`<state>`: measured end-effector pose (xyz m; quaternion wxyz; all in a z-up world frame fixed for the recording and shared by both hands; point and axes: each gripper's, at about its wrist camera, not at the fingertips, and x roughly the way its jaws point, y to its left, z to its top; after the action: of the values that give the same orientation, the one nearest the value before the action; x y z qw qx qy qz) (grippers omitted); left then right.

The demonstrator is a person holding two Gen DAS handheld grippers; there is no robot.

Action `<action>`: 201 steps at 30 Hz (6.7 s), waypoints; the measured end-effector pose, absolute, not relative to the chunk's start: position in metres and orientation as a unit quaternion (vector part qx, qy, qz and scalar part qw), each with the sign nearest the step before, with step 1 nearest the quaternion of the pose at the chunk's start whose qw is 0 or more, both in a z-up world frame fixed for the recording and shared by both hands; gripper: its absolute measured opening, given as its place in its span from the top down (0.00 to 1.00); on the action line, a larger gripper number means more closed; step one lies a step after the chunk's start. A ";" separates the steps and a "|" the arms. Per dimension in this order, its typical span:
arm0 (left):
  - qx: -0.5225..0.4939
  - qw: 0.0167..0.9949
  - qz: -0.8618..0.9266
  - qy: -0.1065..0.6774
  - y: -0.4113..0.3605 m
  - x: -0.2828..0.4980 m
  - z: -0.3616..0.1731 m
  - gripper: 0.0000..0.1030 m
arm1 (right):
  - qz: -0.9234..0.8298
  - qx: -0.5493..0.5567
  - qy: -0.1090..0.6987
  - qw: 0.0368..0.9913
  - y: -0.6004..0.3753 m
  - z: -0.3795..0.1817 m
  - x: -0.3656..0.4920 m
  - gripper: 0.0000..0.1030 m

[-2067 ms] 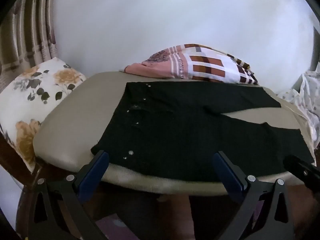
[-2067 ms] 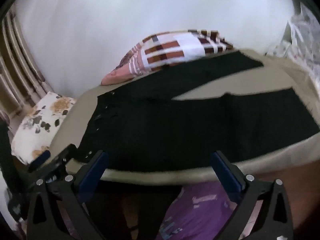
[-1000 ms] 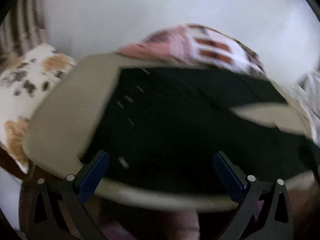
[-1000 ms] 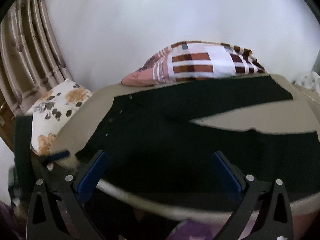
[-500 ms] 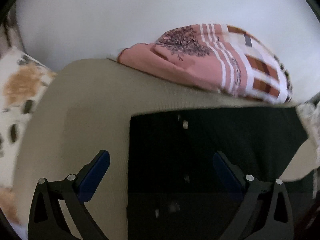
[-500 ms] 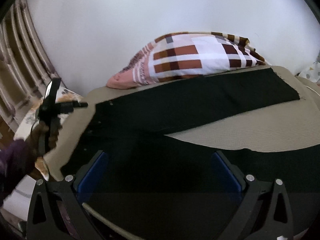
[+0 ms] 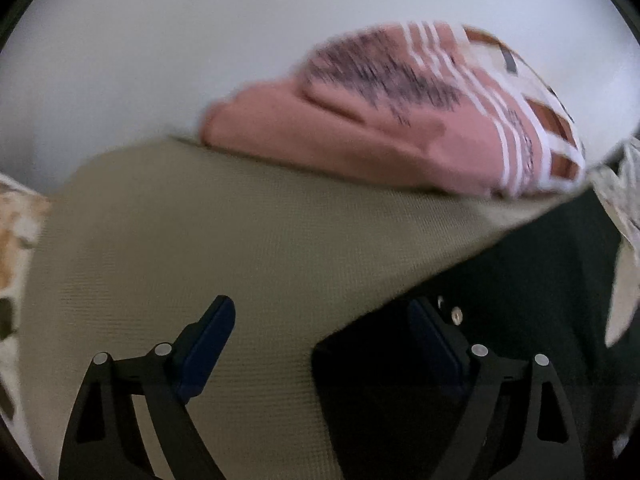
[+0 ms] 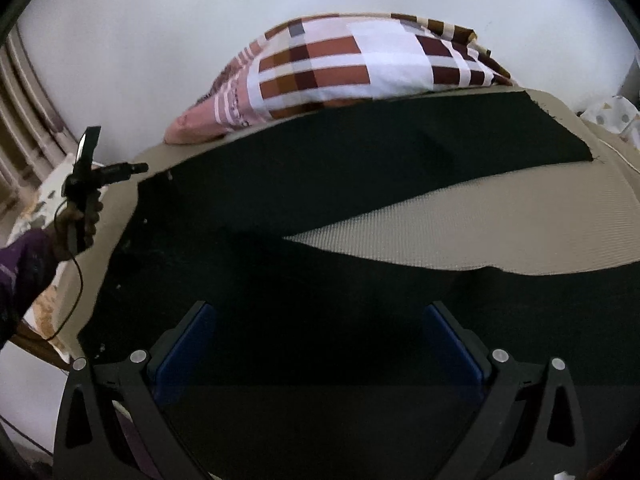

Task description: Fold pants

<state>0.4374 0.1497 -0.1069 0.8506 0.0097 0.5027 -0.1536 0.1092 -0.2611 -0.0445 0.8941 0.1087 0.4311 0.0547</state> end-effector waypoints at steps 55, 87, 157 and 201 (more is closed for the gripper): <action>-0.097 0.859 -0.186 0.466 0.145 0.106 -0.075 0.83 | 0.162 0.355 0.497 0.775 -0.226 -0.057 0.111 0.93; -0.022 0.849 -0.101 0.518 0.051 0.081 -0.106 0.35 | 0.058 0.561 0.242 0.789 -0.425 -0.129 0.036 0.61; -0.027 0.879 -0.085 0.468 0.072 0.067 -0.080 0.13 | -0.095 0.666 0.191 0.715 -0.608 -0.154 -0.169 0.89; -0.075 0.844 -0.061 0.527 0.168 0.110 -0.114 0.85 | 0.203 0.508 0.349 0.761 -0.367 -0.064 0.006 0.48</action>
<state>0.1097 0.1685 -0.1139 0.8445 -0.0751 0.5269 -0.0605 0.0060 -0.3668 -0.0644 0.7606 0.5083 0.3493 0.2028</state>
